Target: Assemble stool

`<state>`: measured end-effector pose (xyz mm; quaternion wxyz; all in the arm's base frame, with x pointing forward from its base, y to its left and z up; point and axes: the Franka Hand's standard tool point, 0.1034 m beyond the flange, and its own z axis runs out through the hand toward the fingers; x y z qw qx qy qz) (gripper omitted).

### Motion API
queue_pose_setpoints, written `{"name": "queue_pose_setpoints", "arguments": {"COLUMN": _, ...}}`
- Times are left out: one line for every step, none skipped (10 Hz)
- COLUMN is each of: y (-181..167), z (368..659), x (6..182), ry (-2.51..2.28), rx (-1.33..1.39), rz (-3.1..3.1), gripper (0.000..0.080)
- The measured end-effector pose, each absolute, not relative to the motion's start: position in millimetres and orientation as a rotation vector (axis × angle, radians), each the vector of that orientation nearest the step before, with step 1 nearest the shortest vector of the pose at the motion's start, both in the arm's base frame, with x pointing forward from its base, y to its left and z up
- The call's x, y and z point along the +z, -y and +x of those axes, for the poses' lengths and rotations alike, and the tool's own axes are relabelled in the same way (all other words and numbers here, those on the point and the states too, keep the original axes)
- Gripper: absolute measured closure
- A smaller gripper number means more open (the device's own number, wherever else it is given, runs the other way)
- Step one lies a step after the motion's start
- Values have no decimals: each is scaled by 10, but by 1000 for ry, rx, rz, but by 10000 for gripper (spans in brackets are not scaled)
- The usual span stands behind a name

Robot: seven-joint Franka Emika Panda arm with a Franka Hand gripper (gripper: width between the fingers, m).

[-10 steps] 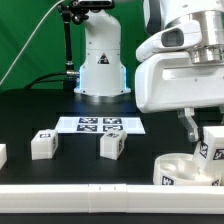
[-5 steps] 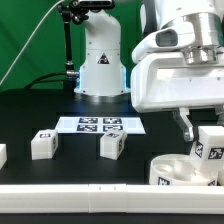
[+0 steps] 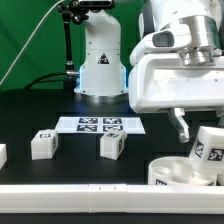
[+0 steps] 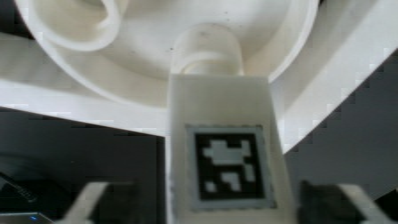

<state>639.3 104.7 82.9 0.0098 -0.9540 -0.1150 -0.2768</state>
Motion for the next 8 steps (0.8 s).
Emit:
{"name": "queue_pose_setpoints", "arguments": {"y": -1065, "z": 6398, "x": 861, "ry": 358, "rx": -864, "rz": -2976, "gripper": 274}}
{"name": "queue_pose_setpoints", "arguments": {"y": -1075, "z": 6408, "x": 914, "ry": 361, "rx": -861, "rz": -2974, "gripper": 175}}
{"name": "queue_pose_setpoints", "arguments": {"y": -1076, "z": 6407, "x": 954, "ry": 362, "rx": -841, "rz": -2976, "gripper": 158}}
{"name": "queue_pose_setpoints", "arguments": {"y": -1086, "z": 6413, "x": 989, "ry": 364, "rx": -841, "rz": -2974, "gripper": 158}}
{"name": "queue_pose_setpoints", "arguments": {"y": -1099, "z": 6416, "x": 1014, "ry": 364, "rx": -840, "rz": -2972, "gripper": 151}}
{"name": "queue_pose_setpoints", "arguments": {"y": -1147, "z": 6414, "x": 1061, "ry": 366, "rx": -818, "rz": -2970, "gripper": 151}}
{"name": "queue_pose_setpoints", "arguments": {"y": -1178, "z": 6426, "x": 1118, "ry": 373, "rx": -807, "rz": -2968, "gripper": 151}}
{"name": "queue_pose_setpoints", "arguments": {"y": -1159, "z": 6418, "x": 1087, "ry": 370, "rx": -806, "rz": -2971, "gripper": 151}}
